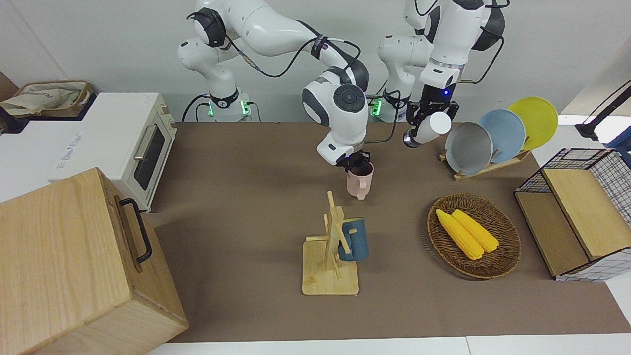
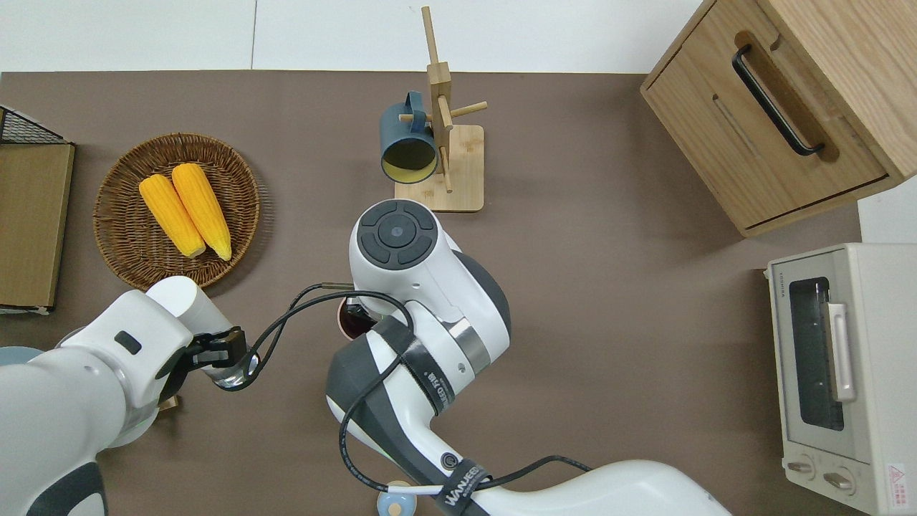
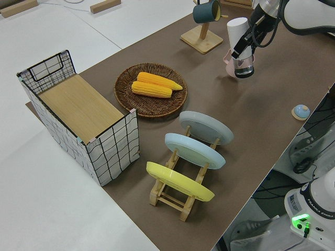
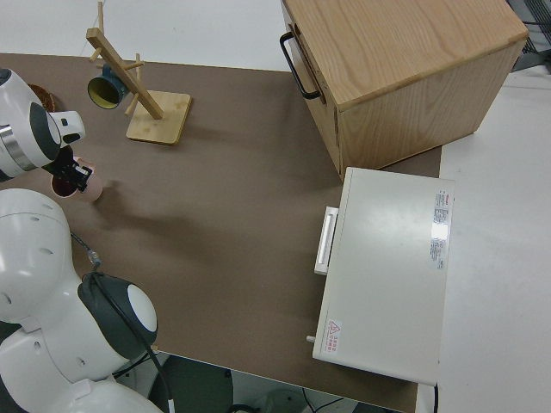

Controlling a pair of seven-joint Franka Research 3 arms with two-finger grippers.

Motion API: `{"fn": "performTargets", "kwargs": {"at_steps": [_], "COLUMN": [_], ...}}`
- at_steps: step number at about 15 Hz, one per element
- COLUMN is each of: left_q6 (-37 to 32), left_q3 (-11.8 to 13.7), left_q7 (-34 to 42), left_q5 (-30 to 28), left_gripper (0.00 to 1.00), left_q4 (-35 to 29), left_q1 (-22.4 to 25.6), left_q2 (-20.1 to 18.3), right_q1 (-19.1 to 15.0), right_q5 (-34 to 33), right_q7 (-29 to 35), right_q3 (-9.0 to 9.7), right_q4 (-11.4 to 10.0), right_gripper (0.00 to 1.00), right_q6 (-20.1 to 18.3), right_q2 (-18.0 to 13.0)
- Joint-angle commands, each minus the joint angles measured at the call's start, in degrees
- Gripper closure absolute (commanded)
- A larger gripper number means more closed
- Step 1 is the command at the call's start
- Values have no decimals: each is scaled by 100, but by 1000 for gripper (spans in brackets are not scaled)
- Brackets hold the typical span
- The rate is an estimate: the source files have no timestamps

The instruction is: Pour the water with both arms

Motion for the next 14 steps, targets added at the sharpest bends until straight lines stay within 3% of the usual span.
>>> {"fn": "performTargets", "kwargs": {"at_steps": [1, 5, 6, 8, 12, 14], "left_q6": [244, 235, 235, 235, 192, 165], "left_q3": [34, 34, 34, 34, 34, 25], "left_q7": [-73, -64, -64, -73, -64, -46], "left_q5": [-50, -77, -77, -77, -147, -208], "left_gripper": [1000, 1000, 1000, 1000, 1000, 1000], "left_q4": [-261, -270, -270, -270, -270, -270], "left_q1": [-151, -151, -151, -151, -169, -169], "left_q2": [-274, -274, -274, -274, -265, -265], "right_q1": [134, 143, 134, 99, 134, 64], "right_q5": [405, 495, 477, 424, 292, 310], "right_q7": [358, 358, 332, 270, 305, 367], "right_q3": [6, 6, 6, -2, -11, -37], "right_q4": [146, 128, 102, 58, 67, 58], "right_gripper": [1000, 1000, 876, 30, 19, 19], "right_q6": [386, 484, 545, 703, 669, 494], "right_q2": [229, 290, 290, 282, 212, -130]}}
